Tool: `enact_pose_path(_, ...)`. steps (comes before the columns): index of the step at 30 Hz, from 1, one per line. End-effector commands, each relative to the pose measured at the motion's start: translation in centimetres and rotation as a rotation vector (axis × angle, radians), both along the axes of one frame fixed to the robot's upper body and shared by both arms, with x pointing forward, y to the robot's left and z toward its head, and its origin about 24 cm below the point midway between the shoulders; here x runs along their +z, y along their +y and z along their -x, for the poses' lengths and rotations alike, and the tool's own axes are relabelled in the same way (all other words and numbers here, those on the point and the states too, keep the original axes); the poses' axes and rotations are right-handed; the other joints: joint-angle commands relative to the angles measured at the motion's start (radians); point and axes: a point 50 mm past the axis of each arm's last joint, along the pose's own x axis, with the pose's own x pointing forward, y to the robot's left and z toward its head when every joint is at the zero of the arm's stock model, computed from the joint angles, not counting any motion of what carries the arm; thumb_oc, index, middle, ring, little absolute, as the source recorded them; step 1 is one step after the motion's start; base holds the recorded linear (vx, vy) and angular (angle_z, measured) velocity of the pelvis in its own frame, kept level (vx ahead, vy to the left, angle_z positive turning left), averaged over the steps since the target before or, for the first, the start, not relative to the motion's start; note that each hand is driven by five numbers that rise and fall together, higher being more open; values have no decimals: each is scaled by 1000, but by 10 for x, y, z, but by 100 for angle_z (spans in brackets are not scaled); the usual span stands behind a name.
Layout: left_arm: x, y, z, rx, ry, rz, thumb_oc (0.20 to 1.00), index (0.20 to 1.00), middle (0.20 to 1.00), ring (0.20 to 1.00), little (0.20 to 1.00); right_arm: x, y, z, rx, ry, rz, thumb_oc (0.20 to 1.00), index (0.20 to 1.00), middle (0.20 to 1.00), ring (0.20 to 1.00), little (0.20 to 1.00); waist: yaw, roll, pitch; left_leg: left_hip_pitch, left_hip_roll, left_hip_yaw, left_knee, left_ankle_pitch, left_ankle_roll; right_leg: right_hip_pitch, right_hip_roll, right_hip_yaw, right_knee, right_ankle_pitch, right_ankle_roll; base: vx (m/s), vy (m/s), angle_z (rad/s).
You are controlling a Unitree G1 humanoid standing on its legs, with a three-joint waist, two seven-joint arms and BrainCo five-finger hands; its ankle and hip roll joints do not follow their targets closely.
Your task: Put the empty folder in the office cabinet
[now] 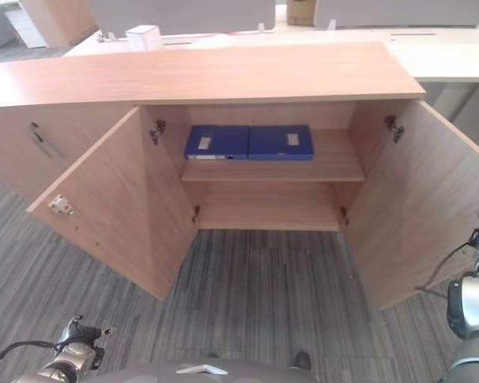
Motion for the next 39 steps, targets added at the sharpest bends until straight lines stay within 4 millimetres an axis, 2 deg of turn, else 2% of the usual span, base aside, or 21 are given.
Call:
enact_pose_path(1, 20, 33, -17, 17, -54, -86, 1000, 1000, 1000, 1000, 1000, 24, 35, -54, 283, -87, 96, 1000, 1000, 1000, 1000, 1000, 27, -29, -19, -4, -33, 3, -38, -20, 8, 0, 42, 21, -4, -60, -12, -10, -48, 2)
enact_pose_path(6, 24, 40, -17, 11, -53, -91, 1000, 1000, 1000, 1000, 1000, 31, 84, -93, 598, -70, 110, 1000, 1000, 1000, 1000, 1000, 46, -27, -20, -10, -29, -5, -38, -5, 0, 7, 46, 3, -4, -66, -20, -17, -34, 1)
enact_pose_path(7, 24, 40, -17, 12, -53, -90, 1000, 1000, 1000, 1000, 1000, 31, 84, -94, 599, -70, 111, 1000, 1000, 1000, 1000, 1000, 45, -26, -20, -9, -29, -6, -38, -5, 0, 7, 46, 3, -4, -66, -20, -14, -36, 1)
enact_pose_path(9, 26, 41, -22, -17, -51, -83, 1000, 1000, 1000, 1000, 1000, 31, 129, -117, 841, -50, 111, 1000, 1000, 1000, 1000, 1000, 51, -29, -22, -10, -25, -7, -38, 2, -4, 12, 49, -4, -4, -69, -26, -13, -35, -2)
enact_pose_path(10, 26, 41, -22, -16, -51, -83, 1000, 1000, 1000, 1000, 1000, 31, 129, -117, 842, -50, 111, 1000, 1000, 1000, 1000, 1000, 50, -29, -22, -9, -25, -7, -38, 2, -4, 13, 49, -4, -4, -69, -26, -18, -27, -10)
enact_pose_path(11, 29, 44, -27, -22, -61, -85, 1000, 1000, 1000, 1000, 1000, 31, 177, -132, 1063, -74, 77, 1000, 1000, 1000, 1000, 1000, 52, -32, -22, -9, -22, -5, -38, 5, -6, 14, 52, -5, -4, -69, -29, -31, -25, -11)
enact_pose_path(12, 33, 49, -29, -23, -71, -86, 1000, 1000, 1000, 1000, 1000, 31, 235, -135, 1359, -93, 23, 1000, 1000, 1000, 1000, 1000, 51, -33, -17, -2, -18, 1, -38, 5, -9, 17, 54, -3, -4, -69, -31, -35, -23, -15)
enact_pose_path(14, 33, 49, -29, -23, -71, -86, 1000, 1000, 1000, 1000, 1000, 31, 235, -135, 1359, -93, 24, 1000, 1000, 1000, 1000, 1000, 50, -33, -20, -6, -19, 1, -38, 7, -9, 13, 53, -4, -4, -67, -30, -15, -6, -36)
enact_pose_path(15, 37, 55, -30, -19, -82, -86, 1000, 1000, 1000, 1000, 1000, 27, 301, -113, 1722, -104, -120, 1000, 1000, 1000, 1000, 1000, 48, -35, -15, 1, -12, 9, -38, 6, -13, 18, 55, -4, -4, -69, -31, -9, -9, -54)
enact_pose_path(17, 42, 61, -30, -25, -88, -87, 1000, 1000, 1000, 1000, 1000, 29, 351, -76, 2055, -85, -249, 1000, 1000, 1000, 1000, 1000, 46, -38, -15, 4, -8, 9, -38, 4, -15, 21, 55, -4, -4, -71, -32, -6, -13, -55)
enact_pose_path(19, 47, 68, -32, -38, -95, -104, 1000, 1000, 1000, 1000, 1000, 42, 382, -40, 2320, -84, -305, 1000, 1000, 1000, 1000, 1000, 47, -43, -19, 0, -5, 8, -38, 5, -17, 19, 53, -8, -4, -72, -31, -4, -9, -43)
enact_pose_path(20, 47, 67, -32, -38, -95, -102, 1000, 1000, 1000, 1000, 1000, 42, 382, -40, 2320, -82, -305, 1000, 1000, 1000, 1000, 1000, 46, -42, -19, 0, -5, 8, -38, 5, -17, 19, 53, -8, -4, -72, -31, 4, -5, 16)
enact_pose_path(22, 46, 66, -31, -58, -92, -117, 1000, 1000, 1000, 1000, 1000, 61, 402, -17, 2436, -244, -334, 1000, 1000, 1000, 1000, 1000, 54, -42, -24, 2, -2, 1, -38, 4, -16, 25, 51, -17, -4, -75, -33, 19, -9, 74)
enact_pose_path(23, 41, 60, -27, -71, -85, -118, 1000, 1000, 1000, 1000, 1000, 54, 413, -9, 2379, -368, -507, 1000, 1000, 1000, 1000, 1000, 64, -40, -28, 3, -2, -6, -38, 3, -15, 31, 48, -25, -4, -77, -35, 21, -7, 81)
enact_pose_path(24, 42, 60, -27, -72, -84, -119, 1000, 1000, 1000, 1000, 1000, 54, 413, -9, 2378, -369, -509, 1000, 1000, 1000, 1000, 1000, 64, -41, -29, 4, -2, -6, -38, 2, -15, 31, 48, -25, -4, -77, -35, 34, -6, 83)
enact_pose_path(26, 33, 50, -20, -69, -73, -105, 1000, 1000, 1000, 1000, 1000, 28, 425, 1, 2224, -461, -779, 1000, 1000, 1000, 1000, 1000, 75, -38, -31, 8, -5, -14, -38, 0, -12, 42, 46, -33, -4, -79, -39, 27, 1, 97)
enact_pose_path(28, 29, 49, -11, -35, -63, -100, 1000, 1000, 1000, 1000, 1000, -12, 417, 9, 2042, -420, -910, 1000, 1000, 1000, 1000, 1000, 71, -36, -32, 14, -7, -17, -38, -3, -10, 53, 45, -37, -4, -81, -42, 26, 19, 88)
enact_pose_path(29, 29, 49, -10, -35, -62, -100, 1000, 1000, 1000, 1000, 1000, -12, 418, 9, 2042, -420, -910, 1000, 1000, 1000, 1000, 1000, 71, -36, -32, 15, -7, -17, -38, -3, -10, 54, 45, -37, -4, -81, -42, 17, 26, 54)
enact_pose_path(35, 31, 55, -5, 0, -69, -108, 1000, 1000, 1000, 1000, 1000, -75, 345, 14, 1767, -225, -808, 1000, 1000, 1000, 1000, 1000, 44, -41, -20, 17, -6, -30, -38, -1, -12, 61, 40, -52, 0, -84, -37, -12, 10, 4)
enact_pose_path(38, 30, 53, -7, -7, -71, -101, 1000, 1000, 1000, 1000, 1000, -89, 333, 16, 1725, -152, -760, 1000, 1000, 1000, 1000, 1000, 44, -42, -20, 17, -6, -34, -38, -2, -12, 64, 39, -57, 1, -85, -36, 3, 9, -4)
enact_pose_path(39, 27, 41, -19, -8, -111, -62, 1000, 1000, 1000, 1000, 1000, -154, 283, 40, 1465, 192, -671, 1000, 1000, 1000, 1000, 1000, 48, -46, -23, 21, -9, -54, -38, -5, -10, 82, 34, -79, 2, -93, -36, 34, 12, 6)
